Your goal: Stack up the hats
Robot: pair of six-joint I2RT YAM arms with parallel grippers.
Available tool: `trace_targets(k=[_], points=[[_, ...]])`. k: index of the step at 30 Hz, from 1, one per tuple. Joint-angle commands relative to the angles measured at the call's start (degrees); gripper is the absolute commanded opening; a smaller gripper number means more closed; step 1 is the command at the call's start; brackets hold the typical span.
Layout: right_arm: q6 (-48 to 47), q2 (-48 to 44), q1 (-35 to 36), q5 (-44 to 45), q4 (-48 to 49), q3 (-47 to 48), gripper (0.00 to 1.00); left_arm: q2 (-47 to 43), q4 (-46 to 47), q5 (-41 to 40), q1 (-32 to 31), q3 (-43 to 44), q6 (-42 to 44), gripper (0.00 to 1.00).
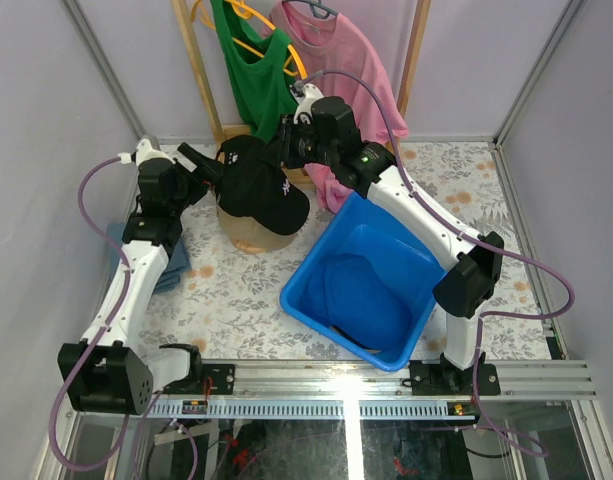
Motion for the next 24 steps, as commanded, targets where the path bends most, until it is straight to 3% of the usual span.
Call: trace_targets(k=[1, 9, 15, 24], points=[[1.1, -0.7, 0.5, -1.4, 4.9, 0.3, 0.19, 1.0, 3.9, 1.9, 1.1, 1.0, 1.2, 0.86], [1.1, -0.4, 0.5, -1.7, 5.2, 0.0, 0.19, 3.3, 5.9, 4.4, 2.3, 1.6, 0.2, 0.78], [1.1, -0.2, 0.5, -1.8, 5.4, -0.2, 0.19, 5.8, 7.0, 6.8, 3.4, 2.7, -0.2, 0.63], [1.4, 0.7, 0.4, -2.0, 5.3, -0.3, 0.19, 7.8, 8.7, 8.3, 4.4, 2.9, -0.6, 0.56]])
